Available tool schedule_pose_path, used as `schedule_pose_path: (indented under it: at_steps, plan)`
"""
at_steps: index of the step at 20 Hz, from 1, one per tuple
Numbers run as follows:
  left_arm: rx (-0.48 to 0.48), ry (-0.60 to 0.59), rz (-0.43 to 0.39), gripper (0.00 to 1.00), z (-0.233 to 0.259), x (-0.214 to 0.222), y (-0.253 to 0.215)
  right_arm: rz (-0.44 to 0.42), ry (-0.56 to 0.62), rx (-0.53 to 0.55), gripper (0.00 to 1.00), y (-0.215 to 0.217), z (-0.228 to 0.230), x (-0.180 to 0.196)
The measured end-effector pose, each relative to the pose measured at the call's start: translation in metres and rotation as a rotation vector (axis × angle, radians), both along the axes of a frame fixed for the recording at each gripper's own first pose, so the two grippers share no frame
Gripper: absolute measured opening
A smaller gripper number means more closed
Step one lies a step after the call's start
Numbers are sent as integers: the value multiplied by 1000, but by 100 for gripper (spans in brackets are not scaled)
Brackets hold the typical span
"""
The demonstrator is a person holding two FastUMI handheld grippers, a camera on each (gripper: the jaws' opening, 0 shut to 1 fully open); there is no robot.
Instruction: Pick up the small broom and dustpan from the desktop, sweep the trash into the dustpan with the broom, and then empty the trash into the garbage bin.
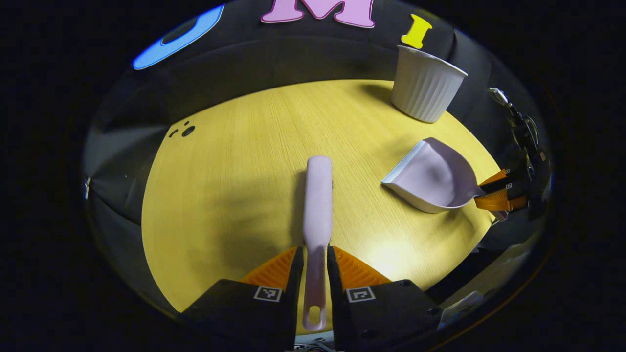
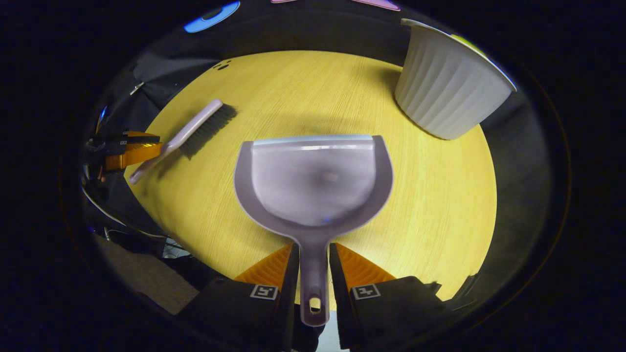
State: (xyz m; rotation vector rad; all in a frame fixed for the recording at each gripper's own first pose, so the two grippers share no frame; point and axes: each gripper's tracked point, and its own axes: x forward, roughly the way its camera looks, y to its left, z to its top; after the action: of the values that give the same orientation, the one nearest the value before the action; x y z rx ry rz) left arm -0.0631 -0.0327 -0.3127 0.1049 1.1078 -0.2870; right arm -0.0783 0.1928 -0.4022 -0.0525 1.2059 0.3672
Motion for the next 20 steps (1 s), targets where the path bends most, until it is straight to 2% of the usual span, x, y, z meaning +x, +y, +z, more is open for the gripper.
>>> schedule_pose_path:
  at_steps: [5,10,11,13,15,20]
  plan:
    - [-13,-132,17,32,52,9,1,-25,-192,15,40,-9,62,9]
    - [-48,-387,39,34,120,45,-8,-80,-449,77,38,-3,131,39]
    - [-55,-434,40,32,133,51,-11,-88,-493,92,37,-3,144,43]
    - [-65,-509,41,34,155,60,-14,-118,-563,138,33,1,167,51]
    - [-93,-578,44,33,178,66,-19,-156,-626,156,35,-2,188,56]
    - [-154,-669,62,33,218,77,-39,-204,-766,127,33,-19,237,68]
